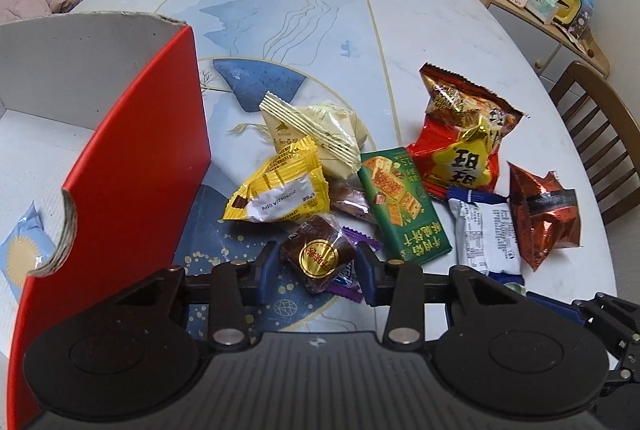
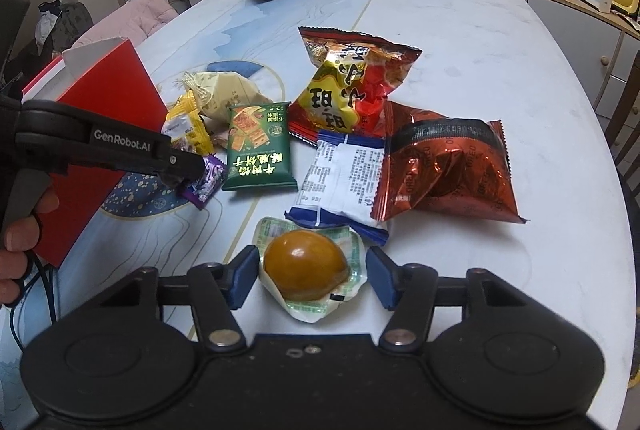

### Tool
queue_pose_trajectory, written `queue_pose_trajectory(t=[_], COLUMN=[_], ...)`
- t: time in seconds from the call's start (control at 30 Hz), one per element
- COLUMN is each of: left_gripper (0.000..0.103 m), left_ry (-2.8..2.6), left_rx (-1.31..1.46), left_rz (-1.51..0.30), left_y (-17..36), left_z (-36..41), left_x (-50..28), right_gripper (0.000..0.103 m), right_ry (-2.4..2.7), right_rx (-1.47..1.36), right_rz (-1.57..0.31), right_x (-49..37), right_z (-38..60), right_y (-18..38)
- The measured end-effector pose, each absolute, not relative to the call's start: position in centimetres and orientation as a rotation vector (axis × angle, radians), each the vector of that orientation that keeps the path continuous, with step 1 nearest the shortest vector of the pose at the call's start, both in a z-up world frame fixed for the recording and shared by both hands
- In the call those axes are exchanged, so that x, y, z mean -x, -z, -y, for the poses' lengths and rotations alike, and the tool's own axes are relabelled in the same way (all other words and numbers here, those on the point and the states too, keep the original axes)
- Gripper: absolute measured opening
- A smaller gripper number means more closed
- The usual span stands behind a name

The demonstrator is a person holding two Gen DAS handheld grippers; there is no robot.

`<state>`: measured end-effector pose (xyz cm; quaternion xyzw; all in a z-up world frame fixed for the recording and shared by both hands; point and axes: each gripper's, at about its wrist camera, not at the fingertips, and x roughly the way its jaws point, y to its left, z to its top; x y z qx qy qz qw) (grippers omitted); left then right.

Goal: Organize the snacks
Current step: 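Grasp the brown gold-foil chocolate with the left tool while the right tool grasps the orange yolk pastry, then carry the chocolate and the yolk pastry into the white box with both tools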

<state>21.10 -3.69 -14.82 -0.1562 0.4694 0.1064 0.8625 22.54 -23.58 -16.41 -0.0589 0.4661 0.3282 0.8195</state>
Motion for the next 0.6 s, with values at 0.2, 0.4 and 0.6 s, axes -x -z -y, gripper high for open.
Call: queue_pose_trajectory(t=[0.2, 0.4, 0.6], left_gripper=[0.04, 0.04, 0.04], left_ry=[-0.211, -0.21, -0.206], left_rx=[0.328, 0.334, 0.323], left_rz=[-0.967, -0.952, -0.926], left_y=[13.7, 12.4, 10.0], left_z=[4.4, 4.7, 5.3], left_x=[-19.9, -18.2, -16.1], right_gripper=[0.056, 0.056, 0.056], right_ry=[-0.682, -0.68, -0.69], right_rx=[0.115, 0.105, 0.083], right_rz=[-0.983, -0.961, -0.925], right_x=[-21.7, -20.3, -18.8], right_z=[24.1, 24.8, 25.5], right_y=[15.8, 14.1, 11.5])
